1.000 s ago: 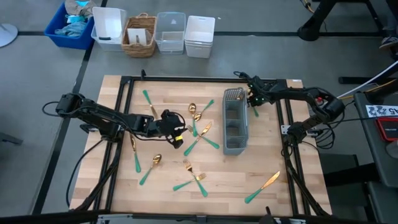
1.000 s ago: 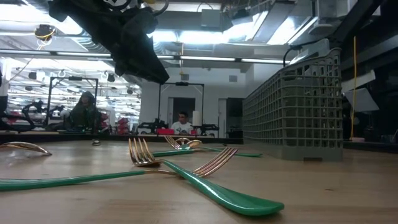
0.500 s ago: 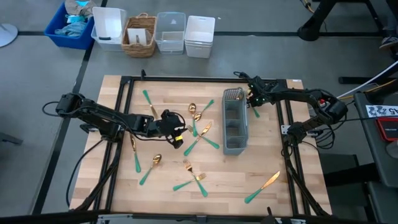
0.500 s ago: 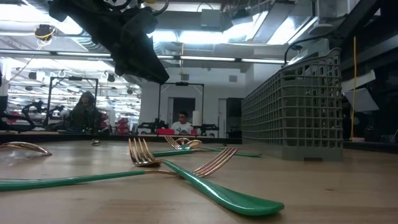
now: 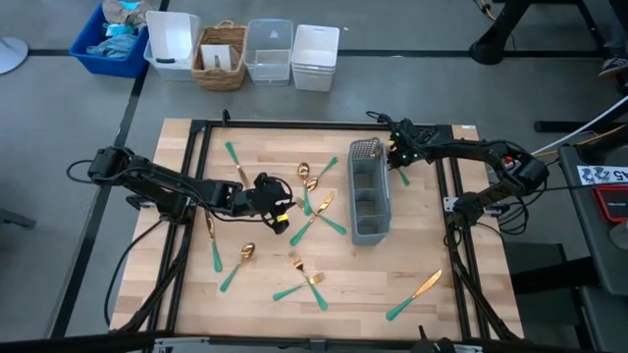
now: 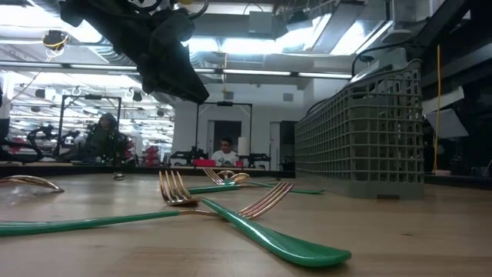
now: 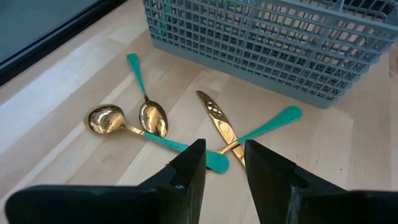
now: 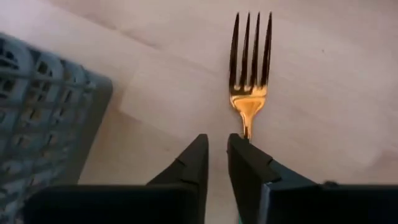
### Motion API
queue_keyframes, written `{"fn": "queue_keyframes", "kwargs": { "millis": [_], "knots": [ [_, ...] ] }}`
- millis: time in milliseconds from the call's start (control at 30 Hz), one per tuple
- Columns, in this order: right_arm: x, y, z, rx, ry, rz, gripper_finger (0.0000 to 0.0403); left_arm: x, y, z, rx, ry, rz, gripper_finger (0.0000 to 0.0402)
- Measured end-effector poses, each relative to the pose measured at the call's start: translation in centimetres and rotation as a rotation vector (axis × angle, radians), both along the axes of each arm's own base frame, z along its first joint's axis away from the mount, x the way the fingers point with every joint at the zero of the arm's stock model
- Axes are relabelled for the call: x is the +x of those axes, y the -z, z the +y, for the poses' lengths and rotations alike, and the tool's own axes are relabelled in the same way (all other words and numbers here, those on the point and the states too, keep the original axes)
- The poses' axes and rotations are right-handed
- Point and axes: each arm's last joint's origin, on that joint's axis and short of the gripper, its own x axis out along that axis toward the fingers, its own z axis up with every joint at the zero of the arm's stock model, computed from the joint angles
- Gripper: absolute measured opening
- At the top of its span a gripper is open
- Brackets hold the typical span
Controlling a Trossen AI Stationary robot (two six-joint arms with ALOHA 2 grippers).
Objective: Sort silverware
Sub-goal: Put the top right fork in the middle section of the basket
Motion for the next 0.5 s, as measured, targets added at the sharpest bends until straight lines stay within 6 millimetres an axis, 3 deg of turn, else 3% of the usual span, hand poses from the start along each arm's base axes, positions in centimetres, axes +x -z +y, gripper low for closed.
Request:
{"fn": "queue_keyframes", "kwargs": {
  "millis": [200,500],
  "knots": [
    [-0.2,0.0,-0.2,-0.054,0.039,0.062,0.0112,0.0,0.0,0.0,0.001,0.001,0.000,0.0104],
    [0.0,1.3,-0.4,-0.021,0.016,0.105,0.0119,0.0,0.0,0.0,-0.001,0.000,0.000,0.0104]
  ]
}}
